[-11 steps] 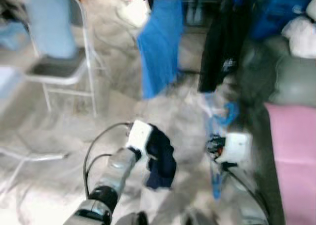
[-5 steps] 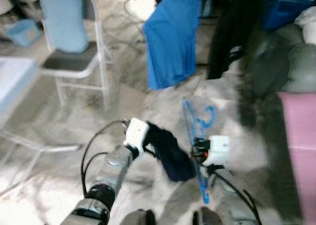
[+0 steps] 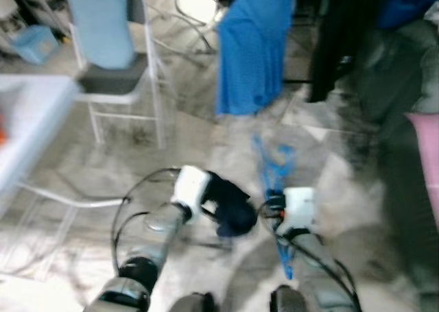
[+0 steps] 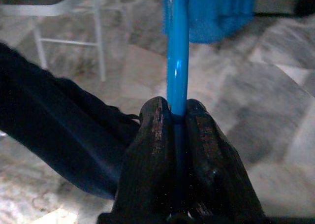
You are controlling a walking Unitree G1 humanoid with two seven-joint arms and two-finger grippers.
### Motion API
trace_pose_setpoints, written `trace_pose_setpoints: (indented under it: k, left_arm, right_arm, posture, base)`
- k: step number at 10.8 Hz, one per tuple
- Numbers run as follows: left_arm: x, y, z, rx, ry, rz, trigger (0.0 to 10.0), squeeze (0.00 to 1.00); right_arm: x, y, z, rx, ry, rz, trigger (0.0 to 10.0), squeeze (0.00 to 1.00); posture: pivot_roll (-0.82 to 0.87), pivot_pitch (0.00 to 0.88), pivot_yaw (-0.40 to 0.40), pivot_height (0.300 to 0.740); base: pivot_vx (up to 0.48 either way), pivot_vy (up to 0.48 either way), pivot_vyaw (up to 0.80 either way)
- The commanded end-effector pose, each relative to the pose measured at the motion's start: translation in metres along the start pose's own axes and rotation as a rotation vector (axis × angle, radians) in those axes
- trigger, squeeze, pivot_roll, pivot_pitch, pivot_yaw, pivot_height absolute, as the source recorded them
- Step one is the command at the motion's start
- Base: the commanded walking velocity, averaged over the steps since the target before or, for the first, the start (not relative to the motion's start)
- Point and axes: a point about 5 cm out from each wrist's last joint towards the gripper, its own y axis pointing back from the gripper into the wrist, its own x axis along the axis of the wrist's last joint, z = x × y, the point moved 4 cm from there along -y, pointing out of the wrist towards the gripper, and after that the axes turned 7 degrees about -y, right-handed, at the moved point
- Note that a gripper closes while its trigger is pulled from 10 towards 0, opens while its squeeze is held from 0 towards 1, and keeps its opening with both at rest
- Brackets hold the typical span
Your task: Hang hanger
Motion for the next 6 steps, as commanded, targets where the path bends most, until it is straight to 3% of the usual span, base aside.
trace_pose_setpoints:
  k: [1, 3, 5, 6]
  left_arm:
    - [0.0, -0.002, 0.008, -0.022, -0.004, 0.0, 10.0, 0.0]
    - [0.001, -0.003, 0.01, -0.028, -0.013, 0.002, 10.0, 0.0]
    - [0.006, -0.001, 0.009, -0.043, -0.021, 0.035, 10.0, 0.0]
    - [0.026, 0.0, 0.004, -0.033, -0.176, 0.126, 10.0, 0.0]
  right_arm:
    - [-0.001, 0.002, 0.015, -0.055, 0.06, 0.004, 10.0, 0.0]
    - [0.007, 0.001, 0.026, -0.095, 0.076, 0.044, 10.0, 0.0]
    - [0.007, 0.002, 0.033, -0.131, 0.09, 0.039, 10.0, 0.0]
    - [0.002, 0.004, 0.03, -0.108, 0.105, 0.039, 10.0, 0.0]
  posture:
    - [-0.1, 0.22, 0.129, 0.74]
    - [-0.1, 0.225, 0.13, 0.74]
    - [-0.1, 0.226, 0.129, 0.74]
    - [-0.09, 0.225, 0.129, 0.74]
  base:
    - [0.0, 0.446, 0.0]
    - [0.0, 0.433, 0.0]
    - [0.0, 0.0, 0.0]
    - [0.0, 0.0, 0.0]
